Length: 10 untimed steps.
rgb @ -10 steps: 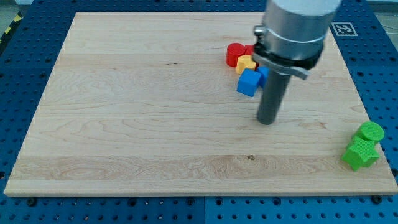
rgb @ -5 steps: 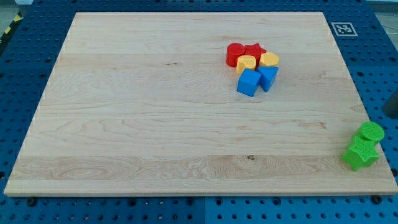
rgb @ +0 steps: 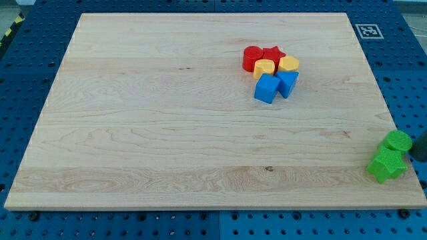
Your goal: Move the green circle to the left of the yellow heart
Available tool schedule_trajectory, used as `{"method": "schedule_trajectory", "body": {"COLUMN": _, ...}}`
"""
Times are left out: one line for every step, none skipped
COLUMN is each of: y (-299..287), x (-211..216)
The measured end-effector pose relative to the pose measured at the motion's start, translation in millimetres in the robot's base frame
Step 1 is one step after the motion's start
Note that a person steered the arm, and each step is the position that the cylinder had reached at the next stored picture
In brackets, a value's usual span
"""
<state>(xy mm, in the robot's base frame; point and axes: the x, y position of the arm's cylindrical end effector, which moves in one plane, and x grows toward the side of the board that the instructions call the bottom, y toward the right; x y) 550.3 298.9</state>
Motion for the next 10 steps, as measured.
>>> {"method": "schedule_trajectory", "body": {"y": -23, "x": -24}}
{"method": "schedule_trajectory", "body": {"y": -28, "x": -31}}
{"method": "schedule_trajectory", "body": {"y": -49, "x": -16}}
{"method": "schedule_trajectory", "body": {"y": -64, "x": -16}}
{"method": "schedule_trajectory", "body": {"y": -99, "x": -16}}
{"method": "schedule_trajectory", "body": {"y": -113, "x": -16}}
{"method": "schedule_trajectory", "body": {"y": -145, "x": -19}}
{"method": "schedule_trajectory", "body": {"y": -177, "x": -19}}
{"method": "schedule_trajectory", "body": {"y": -210, "x": -22}}
{"method": "schedule_trajectory", "body": {"y": -217, "x": -24}}
